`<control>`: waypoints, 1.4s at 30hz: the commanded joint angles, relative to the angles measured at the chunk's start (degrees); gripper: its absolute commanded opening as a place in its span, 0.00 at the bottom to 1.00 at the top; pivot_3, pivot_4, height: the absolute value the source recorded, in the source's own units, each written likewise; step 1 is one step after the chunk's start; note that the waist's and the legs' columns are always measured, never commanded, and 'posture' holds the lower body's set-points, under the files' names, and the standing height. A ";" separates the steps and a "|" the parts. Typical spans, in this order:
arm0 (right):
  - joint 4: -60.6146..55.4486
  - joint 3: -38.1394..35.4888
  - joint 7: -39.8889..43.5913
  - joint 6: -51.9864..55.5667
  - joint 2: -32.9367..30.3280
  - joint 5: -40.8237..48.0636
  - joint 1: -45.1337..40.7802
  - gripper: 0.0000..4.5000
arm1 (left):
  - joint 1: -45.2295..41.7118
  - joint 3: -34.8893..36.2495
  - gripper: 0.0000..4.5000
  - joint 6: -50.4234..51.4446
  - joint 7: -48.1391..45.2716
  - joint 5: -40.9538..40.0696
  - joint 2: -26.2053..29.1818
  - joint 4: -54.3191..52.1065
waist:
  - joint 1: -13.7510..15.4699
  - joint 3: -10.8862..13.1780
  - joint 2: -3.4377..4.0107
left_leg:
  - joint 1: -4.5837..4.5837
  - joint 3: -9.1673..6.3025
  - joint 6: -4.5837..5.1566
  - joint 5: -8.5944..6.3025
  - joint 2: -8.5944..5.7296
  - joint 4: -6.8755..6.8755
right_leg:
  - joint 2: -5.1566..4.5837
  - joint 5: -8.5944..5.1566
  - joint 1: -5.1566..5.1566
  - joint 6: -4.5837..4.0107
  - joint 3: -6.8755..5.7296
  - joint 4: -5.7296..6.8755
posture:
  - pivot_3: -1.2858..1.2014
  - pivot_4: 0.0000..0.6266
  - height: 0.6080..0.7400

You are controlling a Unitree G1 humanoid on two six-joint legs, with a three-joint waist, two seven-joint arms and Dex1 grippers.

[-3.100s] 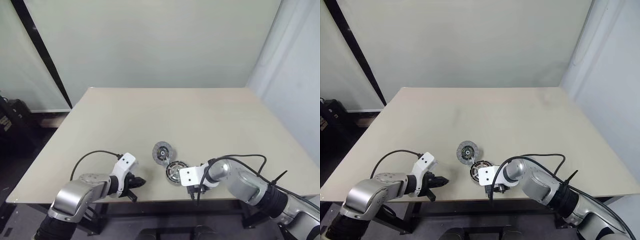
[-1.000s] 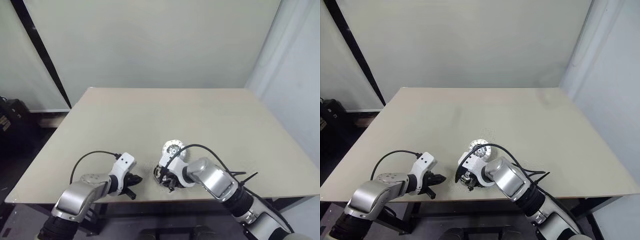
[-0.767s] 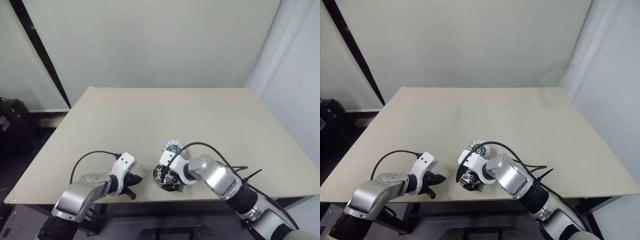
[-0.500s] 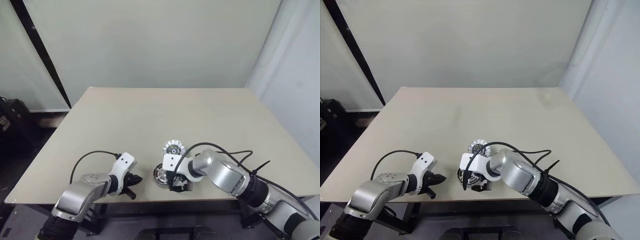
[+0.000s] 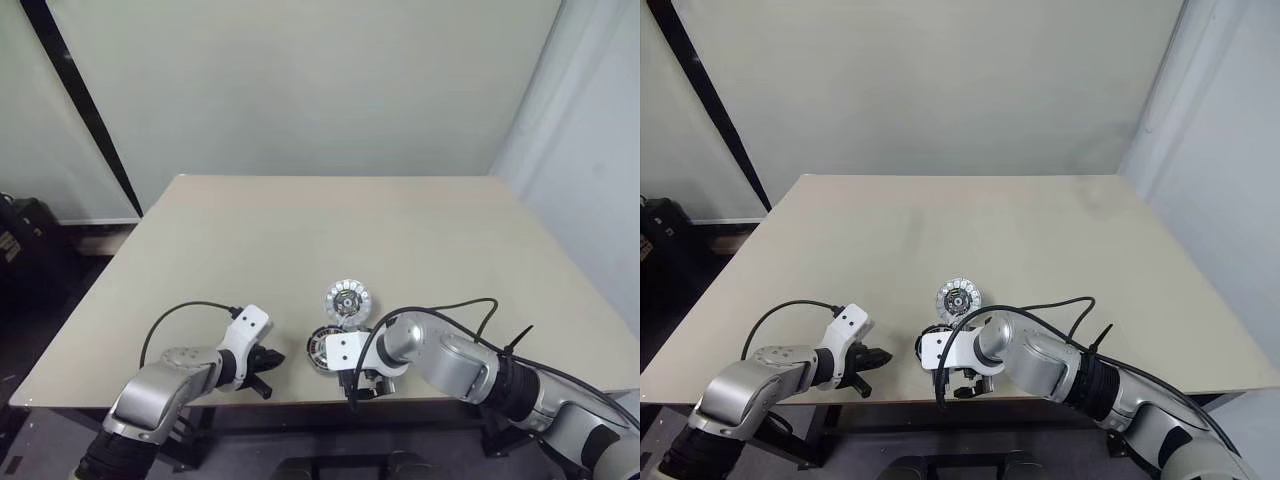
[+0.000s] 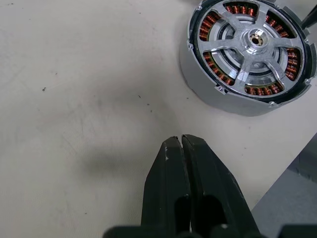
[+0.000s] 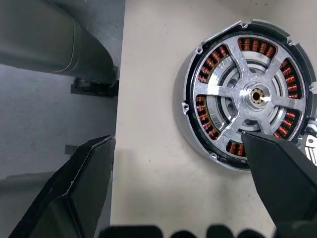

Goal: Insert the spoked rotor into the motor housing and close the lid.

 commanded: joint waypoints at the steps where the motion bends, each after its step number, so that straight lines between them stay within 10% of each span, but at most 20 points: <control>1: 0.09 -0.70 -0.09 -1.22 0.80 -1.25 0.12 0.99 | -0.82 0.64 0.00 -0.62 -0.17 0.15 0.35 -1.49 | 0.01 0.00 0.00 | 0.00 0.00 0.00 0.00 0.00 -0.01 | 0.00 0.00 0.00 0.00 0.00 0.00 | 0.52 0.00 1.00; 15: 6.44 -1.52 -1.45 -4.99 3.14 -5.17 1.37 0.03 | -0.46 1.04 0.00 -0.86 -0.16 0.16 0.54 -1.54 | 0.04 0.00 0.00 | 0.00 -0.01 0.00 0.00 -0.01 -0.02 | 0.00 0.00 0.03 0.00 0.00 0.01 | 0.52 0.00 1.00; 42: 4.72 -14.10 -6.44 19.90 16.56 8.39 2.86 0.00 | -0.67 1.15 0.00 -1.79 0.75 0.43 -0.24 -0.35 | -0.02 -0.01 0.00 | -0.01 -0.04 -0.11 -0.07 -0.01 -0.14 | 0.03 0.01 0.06 0.00 -0.02 0.05 | 0.52 0.00 1.00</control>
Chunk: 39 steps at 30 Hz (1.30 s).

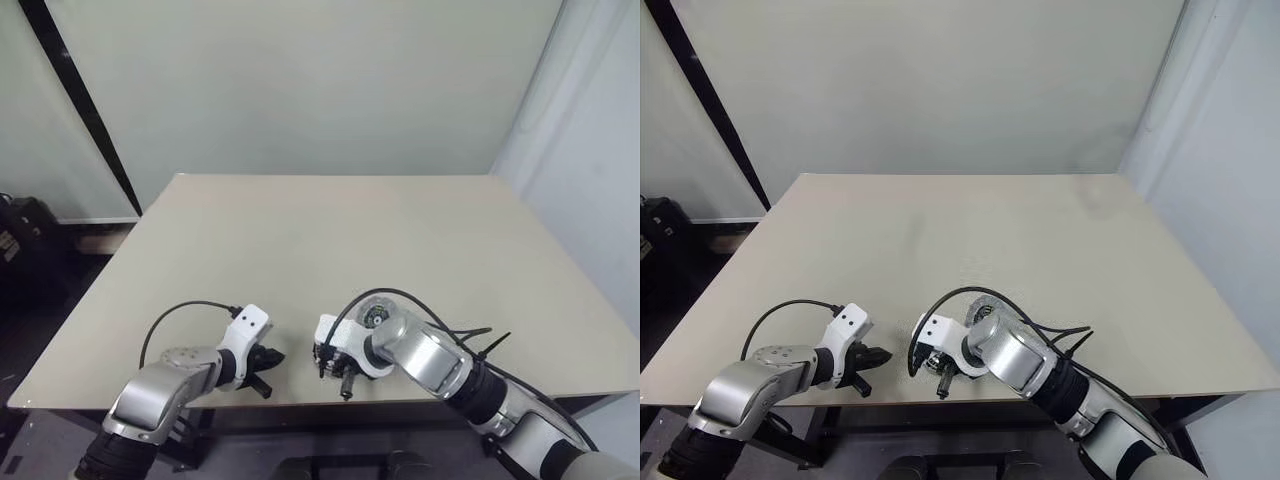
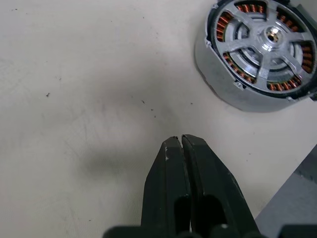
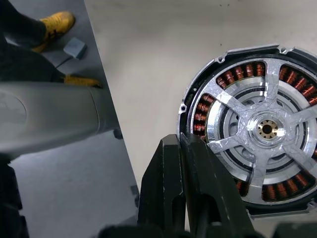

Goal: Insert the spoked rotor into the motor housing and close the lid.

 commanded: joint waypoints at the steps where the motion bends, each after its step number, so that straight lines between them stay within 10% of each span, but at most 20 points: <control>1: -0.77 -2.14 -2.06 0.27 2.04 2.25 -0.97 0.00 | -0.80 1.08 0.00 -1.06 0.27 0.38 -0.24 -0.36 | -0.01 0.00 0.00 | 0.00 0.00 0.00 0.00 0.00 0.01 | 0.00 0.00 0.00 0.00 0.00 0.00 | 0.52 0.00 1.00; 7: -1.11 -2.02 -4.94 -0.91 1.67 3.09 -0.77 0.00 | -0.63 1.07 0.00 -1.14 0.39 0.39 -0.28 -0.21 | 0.00 0.00 0.00 | 0.00 0.01 0.00 0.00 0.00 0.03 | 0.00 0.00 0.00 0.00 0.01 0.00 | 0.52 0.00 1.00; 20: -9.29 -3.01 -5.73 0.79 -1.21 6.88 -2.72 0.97 | -1.47 0.59 0.00 -1.78 0.20 0.53 -0.58 0.55 | 0.01 0.00 0.00 | 0.01 0.01 0.00 0.00 0.01 0.08 | 0.00 0.00 -0.06 0.00 0.00 -0.01 | 0.52 0.00 1.00; 39: -0.26 -21.26 -16.93 -11.88 -13.29 2.39 -6.28 0.99 | -2.24 0.43 0.00 -3.40 -0.84 1.01 -0.38 1.69 | 0.01 0.01 0.00 | -0.07 0.07 0.00 0.00 0.00 0.04 | -0.02 0.00 -0.07 -0.01 0.05 -0.04 | 0.52 0.00 1.00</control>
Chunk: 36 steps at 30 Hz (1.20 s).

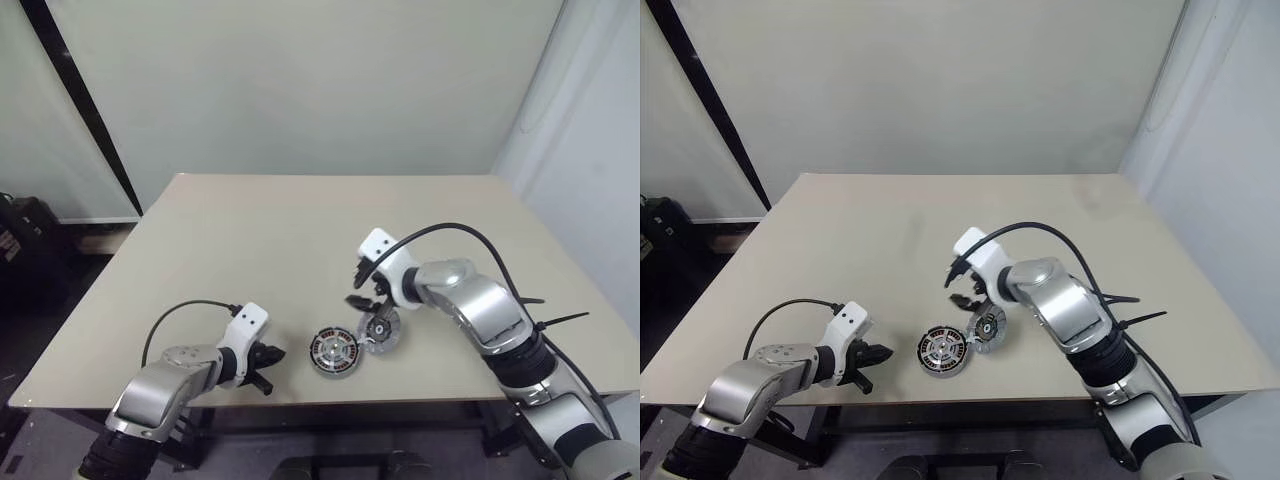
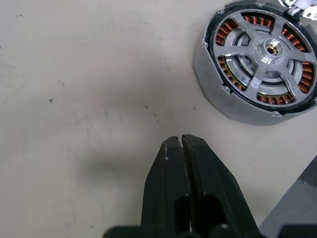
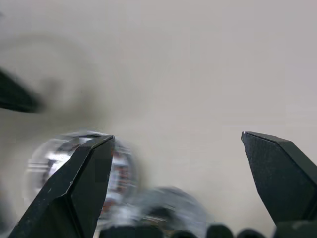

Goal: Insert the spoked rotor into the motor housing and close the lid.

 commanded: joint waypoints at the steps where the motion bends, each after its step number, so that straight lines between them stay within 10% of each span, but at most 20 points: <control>1: 4.86 -0.37 -2.89 -8.01 -4.40 -5.31 -1.45 0.99 | -1.56 0.55 0.00 -1.11 -0.35 0.57 0.23 -0.68 | 0.01 0.00 0.00 | -0.02 0.00 0.00 0.00 0.00 0.00 | 0.00 0.00 0.00 0.00 0.00 -0.01 | 0.52 0.00 1.00; 13: 8.11 7.06 7.04 -13.91 -13.81 -11.48 2.74 0.99 | -1.12 1.06 0.00 -0.78 -0.79 0.48 1.12 -1.24 | -0.02 0.01 0.01 | 0.01 0.00 0.03 0.01 -0.03 -0.11 | 0.01 0.00 0.02 0.00 0.06 -0.03 | 0.52 0.00 1.00; 36: 5.86 5.59 1.55 -8.57 8.16 -4.85 9.67 0.99 | -0.24 1.65 0.00 0.29 -0.13 0.04 1.37 -2.76 | 0.00 0.01 0.01 | 0.06 -0.03 0.03 0.01 0.00 0.04 | 0.03 0.00 0.13 0.00 0.03 0.02 | 0.52 0.00 1.00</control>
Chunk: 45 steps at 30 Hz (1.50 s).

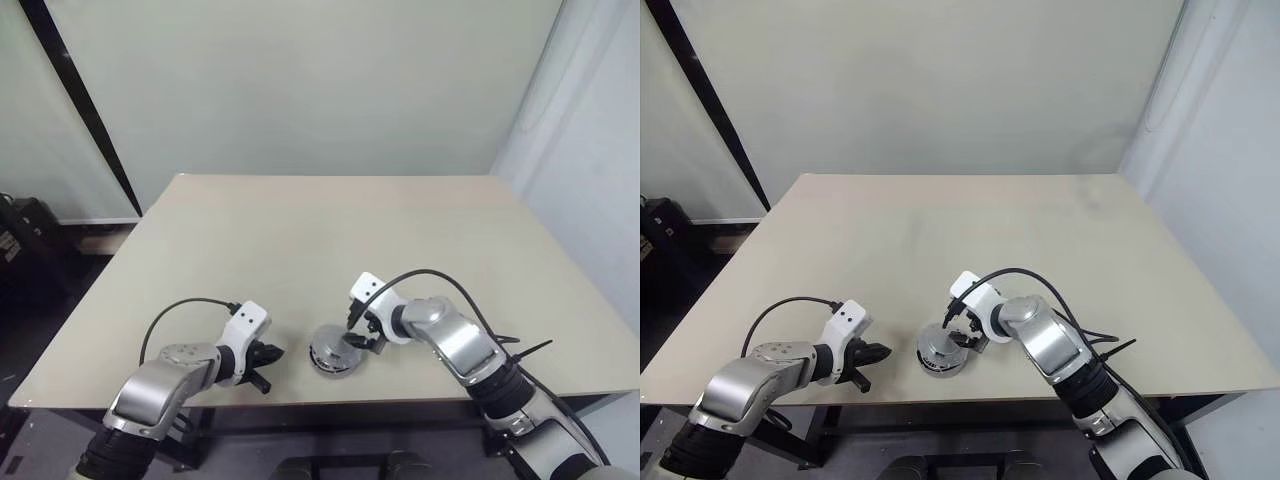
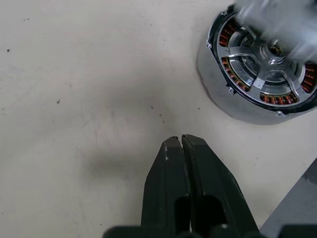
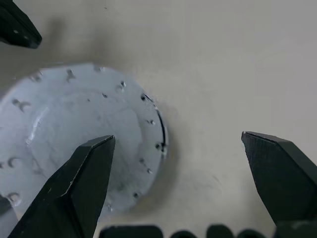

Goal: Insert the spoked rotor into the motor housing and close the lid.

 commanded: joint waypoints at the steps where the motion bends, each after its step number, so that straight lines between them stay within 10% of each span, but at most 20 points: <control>1: 0.69 -0.06 -1.12 -1.60 0.67 -0.03 0.15 0.99 | -0.02 1.64 0.00 0.05 0.25 0.04 0.58 -2.36 | 0.01 0.00 0.00 | 0.00 0.00 0.00 0.00 0.00 0.00 | 0.00 0.00 0.00 0.00 0.00 0.00 | 0.52 0.00 1.00; 19: 2.99 -5.41 16.44 -16.16 -5.61 11.46 2.66 0.99 | 2.81 1.89 0.00 -7.23 -3.91 0.09 1.88 -2.73 | 0.00 0.00 0.01 | 0.03 0.00 0.00 0.00 0.00 0.00 | 0.00 0.00 0.02 -0.01 -0.01 -0.03 | 0.52 0.00 1.00; 45: 15.18 -2.88 16.88 -25.35 -0.07 7.57 1.82 0.99 | 4.09 2.84 0.00 -8.55 -4.80 -0.23 2.77 -3.38 | 0.00 0.00 0.01 | 0.03 0.02 0.00 0.00 0.00 0.06 | 0.00 0.00 0.05 0.00 0.01 -0.01 | 0.52 0.00 1.00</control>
